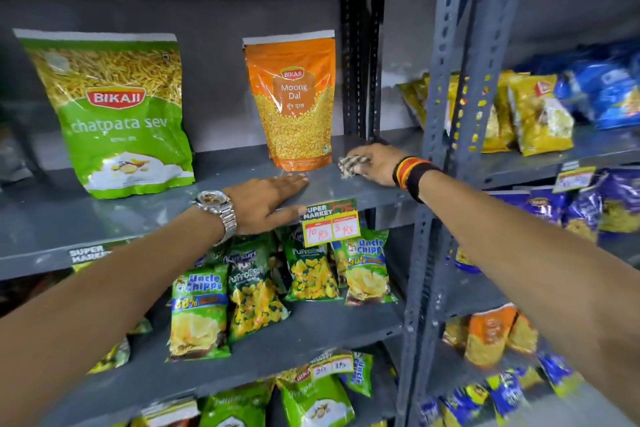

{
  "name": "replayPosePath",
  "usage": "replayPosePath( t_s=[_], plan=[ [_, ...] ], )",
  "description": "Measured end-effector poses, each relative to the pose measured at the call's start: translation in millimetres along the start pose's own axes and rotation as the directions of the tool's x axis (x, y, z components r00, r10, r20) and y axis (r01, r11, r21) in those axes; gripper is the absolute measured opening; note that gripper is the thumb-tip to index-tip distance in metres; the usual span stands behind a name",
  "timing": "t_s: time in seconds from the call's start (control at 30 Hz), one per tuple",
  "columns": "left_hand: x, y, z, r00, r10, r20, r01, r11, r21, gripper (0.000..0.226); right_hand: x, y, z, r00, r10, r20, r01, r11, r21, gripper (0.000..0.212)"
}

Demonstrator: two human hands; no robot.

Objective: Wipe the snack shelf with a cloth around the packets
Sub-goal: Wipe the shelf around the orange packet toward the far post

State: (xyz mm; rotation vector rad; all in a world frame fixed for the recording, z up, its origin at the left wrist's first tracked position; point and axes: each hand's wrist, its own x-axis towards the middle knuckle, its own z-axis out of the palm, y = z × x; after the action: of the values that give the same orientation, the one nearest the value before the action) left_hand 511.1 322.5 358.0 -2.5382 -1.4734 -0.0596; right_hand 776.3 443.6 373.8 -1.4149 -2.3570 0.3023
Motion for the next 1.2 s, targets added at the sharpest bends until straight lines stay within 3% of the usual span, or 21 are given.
replayPosePath(
  t_s=[0.07, 0.13, 0.2, 0.4, 0.5, 0.63, 0.7, 0.8, 0.93, 1.07, 1.2],
  plan=[
    [-4.2, 0.9, -2.1, 0.999, -0.032, -0.003, 0.032, 0.999, 0.003, 0.08, -13.6, -5.4, -4.4, 0.999, -0.036, -0.002, 0.036, 0.994, 0.105, 0.033],
    [-11.8, -3.1, -2.3, 0.996, -0.084, -0.001, 0.084, 0.996, -0.012, 0.086, -16.3, -9.4, -13.7, 0.995, 0.015, -0.098, 0.004, 0.982, 0.19, 0.032],
    [-23.3, -8.9, -1.0, 0.992, -0.13, 0.009, 0.13, 0.991, -0.023, 0.096, -13.1, -8.7, -19.1, 0.984, 0.063, -0.166, -0.043, 0.992, 0.121, 0.034],
    [-73.2, -26.3, 4.6, 0.975, -0.222, -0.008, 0.222, 0.975, -0.014, 0.113, -15.6, -1.4, 1.1, 0.984, 0.155, -0.09, -0.158, 0.987, -0.027, 0.037],
    [-83.5, -32.6, 9.7, 0.973, -0.227, -0.037, 0.227, 0.974, -0.014, 0.109, -35.3, -8.7, -0.7, 0.998, 0.031, -0.058, -0.032, 0.999, -0.014, 0.039],
    [-81.7, -34.0, 13.3, 0.971, -0.226, -0.076, 0.227, 0.974, 0.006, 0.093, -70.5, -24.1, -10.4, 0.965, -0.218, 0.144, 0.198, 0.97, 0.141, 0.038],
    [-81.9, -33.9, 12.7, 0.971, -0.228, -0.078, 0.229, 0.973, 0.001, 0.092, -66.4, -28.2, -22.0, 0.971, -0.219, 0.1, 0.198, 0.963, 0.184, 0.037],
    [-82.1, -33.3, 11.7, 0.968, -0.239, -0.08, 0.239, 0.971, -0.009, 0.094, -38.1, -24.0, -31.7, 0.995, -0.073, -0.073, 0.082, 0.989, 0.121, 0.038],
    [-82.5, -34.1, 15.4, 0.966, -0.24, -0.095, 0.24, 0.971, -0.01, 0.093, -17.9, -30.3, -12.8, 0.999, -0.031, 0.026, 0.032, 0.999, -0.03, 0.037],
    [-82.8, -36.3, 18.1, 0.967, -0.237, -0.099, 0.238, 0.971, -0.002, 0.093, -24.0, -46.1, 6.4, 0.99, -0.128, 0.063, 0.13, 0.991, -0.04, 0.039],
    [-81.2, -36.8, 19.5, 0.965, -0.236, -0.111, 0.237, 0.972, -0.011, 0.094, -40.2, -62.5, -1.4, 0.95, -0.243, 0.194, 0.239, 0.97, 0.046, 0.042]
  ],
)
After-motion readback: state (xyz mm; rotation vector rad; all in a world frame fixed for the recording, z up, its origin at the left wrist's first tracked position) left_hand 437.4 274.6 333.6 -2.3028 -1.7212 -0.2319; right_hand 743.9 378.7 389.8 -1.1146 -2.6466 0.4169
